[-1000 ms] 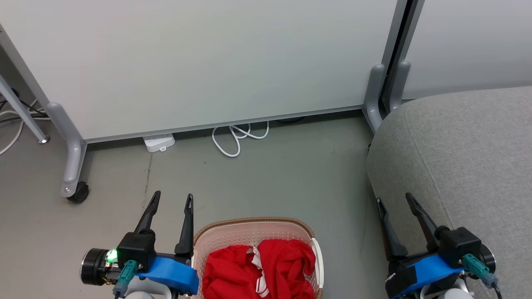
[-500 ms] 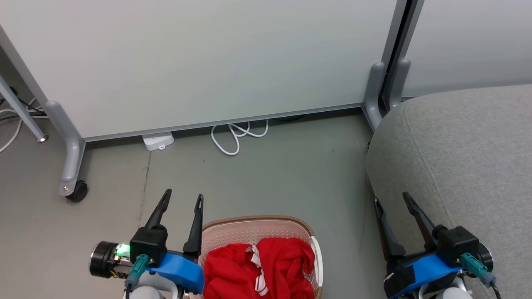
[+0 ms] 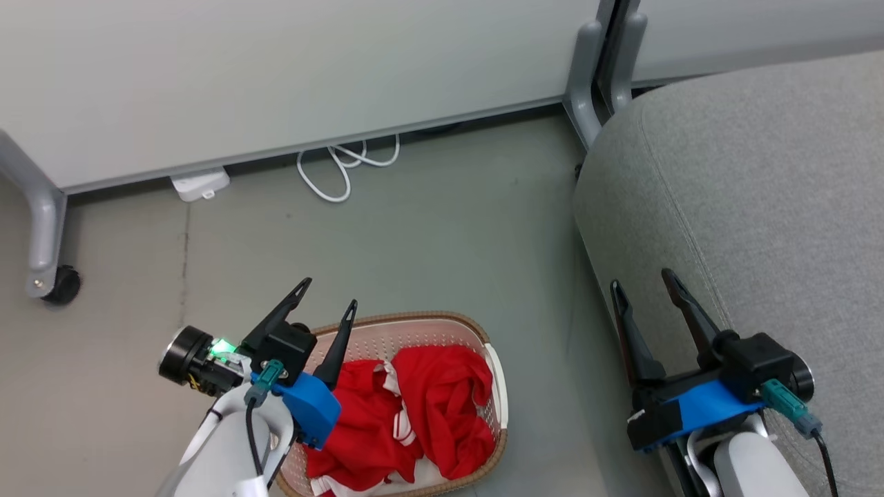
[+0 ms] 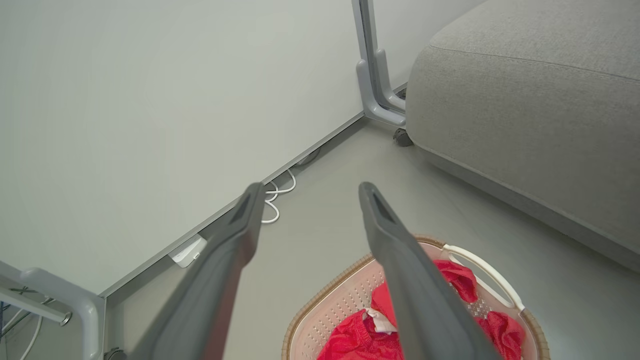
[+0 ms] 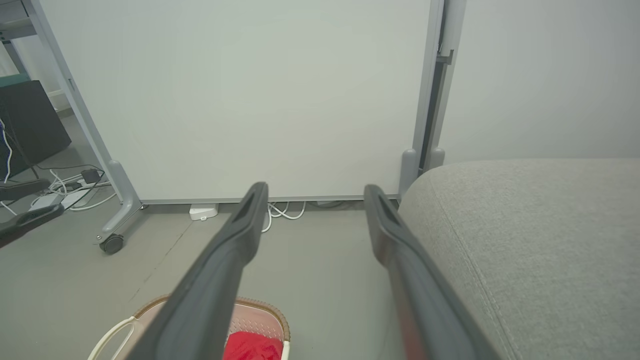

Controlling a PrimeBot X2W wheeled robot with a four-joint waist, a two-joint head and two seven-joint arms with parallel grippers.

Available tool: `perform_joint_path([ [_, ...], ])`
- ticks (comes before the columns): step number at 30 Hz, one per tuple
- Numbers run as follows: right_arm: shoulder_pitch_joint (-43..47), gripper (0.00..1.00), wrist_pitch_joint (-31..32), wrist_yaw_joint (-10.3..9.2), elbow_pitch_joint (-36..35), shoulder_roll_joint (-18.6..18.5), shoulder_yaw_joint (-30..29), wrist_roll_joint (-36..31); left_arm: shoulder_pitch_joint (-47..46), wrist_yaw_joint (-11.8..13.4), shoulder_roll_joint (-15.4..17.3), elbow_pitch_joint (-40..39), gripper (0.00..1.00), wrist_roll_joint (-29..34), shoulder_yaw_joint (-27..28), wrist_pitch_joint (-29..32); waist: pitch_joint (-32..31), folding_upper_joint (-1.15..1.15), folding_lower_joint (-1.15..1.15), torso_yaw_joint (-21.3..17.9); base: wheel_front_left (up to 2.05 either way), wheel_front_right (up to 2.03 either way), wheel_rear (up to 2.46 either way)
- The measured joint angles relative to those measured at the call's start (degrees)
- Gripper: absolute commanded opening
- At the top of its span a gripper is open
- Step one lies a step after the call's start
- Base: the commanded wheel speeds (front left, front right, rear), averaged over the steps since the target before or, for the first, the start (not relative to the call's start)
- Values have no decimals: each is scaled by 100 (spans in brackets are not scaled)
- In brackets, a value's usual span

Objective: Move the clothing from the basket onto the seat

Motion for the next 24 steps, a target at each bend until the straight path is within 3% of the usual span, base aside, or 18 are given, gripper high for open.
perform_joint_path([
  [12, -937, 100, 0, 0, -293, -3, 244, -5, -1467, -23, 600, 1466, 100, -291, -1958, -1, 1334, 0, 1, -474, 0, 0, 0],
  [24, -1638, 100, 0, 0, -553, -5, 417, 43, -2546, -23, 979, 2739, 100, -900, -4077, 93, 2652, 0, 1, -930, 0, 0, 0],
])
